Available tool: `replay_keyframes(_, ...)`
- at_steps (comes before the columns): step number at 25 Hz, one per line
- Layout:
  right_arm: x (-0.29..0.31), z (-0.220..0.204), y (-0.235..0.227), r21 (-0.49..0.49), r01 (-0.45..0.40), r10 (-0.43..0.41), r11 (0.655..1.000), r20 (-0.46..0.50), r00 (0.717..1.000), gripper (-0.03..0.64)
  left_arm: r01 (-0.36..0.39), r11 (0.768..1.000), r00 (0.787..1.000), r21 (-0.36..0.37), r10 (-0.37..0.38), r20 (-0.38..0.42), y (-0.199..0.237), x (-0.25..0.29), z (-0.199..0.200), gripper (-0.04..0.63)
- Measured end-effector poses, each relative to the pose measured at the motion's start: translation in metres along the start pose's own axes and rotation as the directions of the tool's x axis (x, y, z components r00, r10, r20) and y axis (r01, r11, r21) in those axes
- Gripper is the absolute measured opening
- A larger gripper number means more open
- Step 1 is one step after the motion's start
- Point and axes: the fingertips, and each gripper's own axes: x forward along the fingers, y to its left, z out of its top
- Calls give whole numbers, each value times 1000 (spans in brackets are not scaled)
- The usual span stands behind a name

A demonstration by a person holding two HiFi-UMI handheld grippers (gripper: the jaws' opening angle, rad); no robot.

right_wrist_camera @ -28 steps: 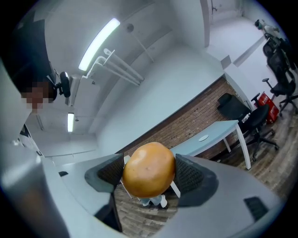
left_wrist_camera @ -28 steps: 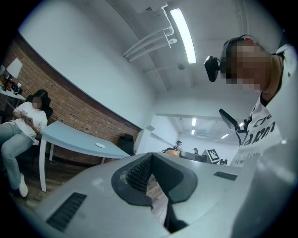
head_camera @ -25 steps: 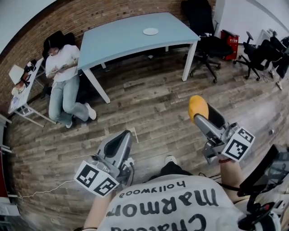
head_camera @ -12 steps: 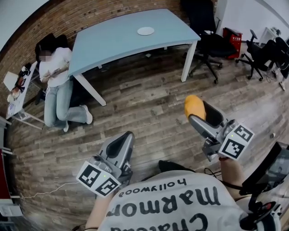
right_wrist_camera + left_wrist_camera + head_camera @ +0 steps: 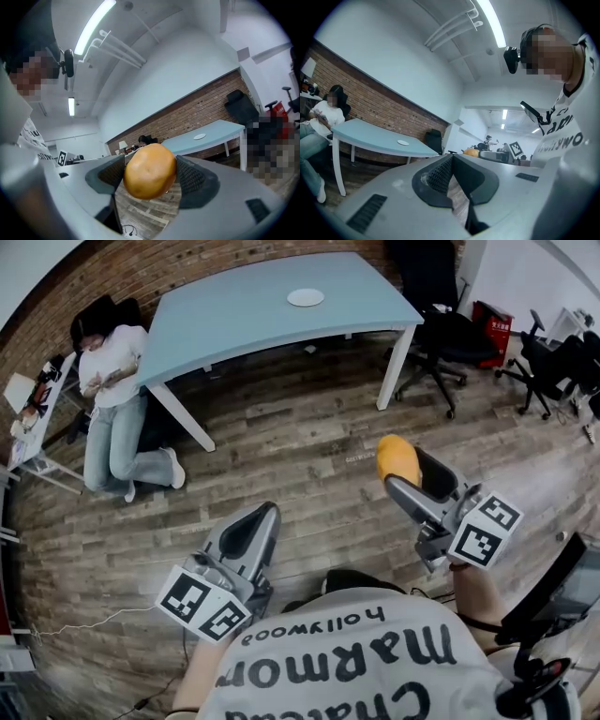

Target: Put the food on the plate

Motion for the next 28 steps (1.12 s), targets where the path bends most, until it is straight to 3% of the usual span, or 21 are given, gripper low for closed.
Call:
replay_keyframes(10,5,-7,-7,7,-28,28,1000,-12,1000,330,-13,1000,1000,-14,13,-3,2,9,-2,6)
replay_keyframes(18,11,-7,-20,31,-34,34,999,2,999,330,5,1000,999,29,-4,-36,-2,22,-1,6)
replay_keyframes(23,26,-11,-26,53,-43,44,998,-14,999,330,-43,999,998,18,44,-55,17,18,-1,6)
replay_keyframes(28,47,-20,-40,65,-32,34,997,-32,999,330,-41,999,997,-1,41,-72,41,28,-9,6)
